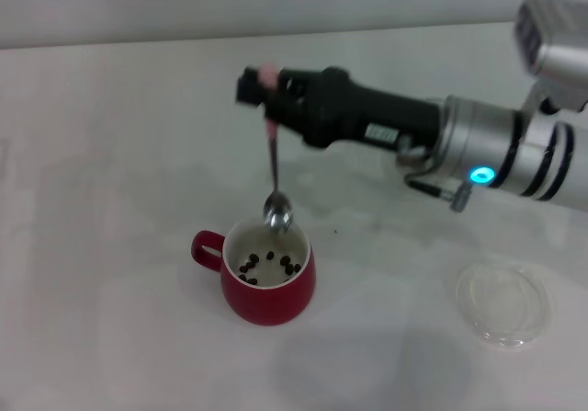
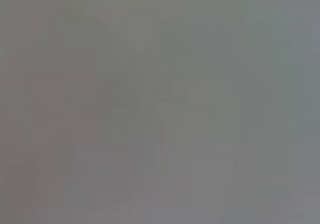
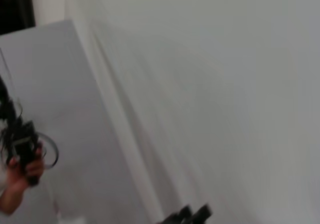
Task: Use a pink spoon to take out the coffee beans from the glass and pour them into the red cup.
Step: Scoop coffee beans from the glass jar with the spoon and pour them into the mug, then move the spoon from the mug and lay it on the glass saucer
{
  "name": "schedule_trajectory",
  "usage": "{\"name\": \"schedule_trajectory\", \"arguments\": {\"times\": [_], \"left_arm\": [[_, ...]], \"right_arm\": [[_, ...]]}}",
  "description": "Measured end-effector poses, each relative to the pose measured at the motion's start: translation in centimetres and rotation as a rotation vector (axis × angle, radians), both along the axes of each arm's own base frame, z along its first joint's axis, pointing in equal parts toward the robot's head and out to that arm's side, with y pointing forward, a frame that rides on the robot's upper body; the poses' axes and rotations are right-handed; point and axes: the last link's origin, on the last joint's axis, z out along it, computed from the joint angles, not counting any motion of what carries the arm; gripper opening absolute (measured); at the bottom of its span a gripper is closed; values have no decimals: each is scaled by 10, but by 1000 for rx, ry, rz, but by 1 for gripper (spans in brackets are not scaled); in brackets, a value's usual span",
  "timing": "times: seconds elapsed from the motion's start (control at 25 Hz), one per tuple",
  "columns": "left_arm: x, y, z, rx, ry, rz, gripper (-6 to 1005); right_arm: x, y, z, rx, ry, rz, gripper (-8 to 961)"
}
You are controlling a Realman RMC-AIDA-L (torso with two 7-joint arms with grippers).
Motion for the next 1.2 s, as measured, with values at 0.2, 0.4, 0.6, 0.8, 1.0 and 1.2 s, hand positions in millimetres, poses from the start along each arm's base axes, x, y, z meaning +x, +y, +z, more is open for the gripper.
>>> {"name": "schedule_trajectory", "arguments": {"times": [0.2, 0.4, 0.6, 0.8, 1.0, 1.2], "left_arm": [[0, 0, 0, 1, 1, 0, 800], [-2, 0, 3, 16, -7, 13, 801], [-6, -1, 6, 37, -19, 32, 800], [-7, -1, 8, 41, -12, 34, 800], [-5, 2, 9, 42, -7, 28, 801], [-8, 1, 11, 56, -15, 42, 801]], "right_arm": [[12, 10, 34, 33, 91, -68, 150], [39, 12, 70, -39, 99, -135, 150], [70, 9, 94, -69, 136, -250, 149], [88, 0, 102, -134, 53, -276, 148], [100, -5, 101, -208, -46, -299, 149], [114, -13, 102, -246, -123, -317, 150]]}}
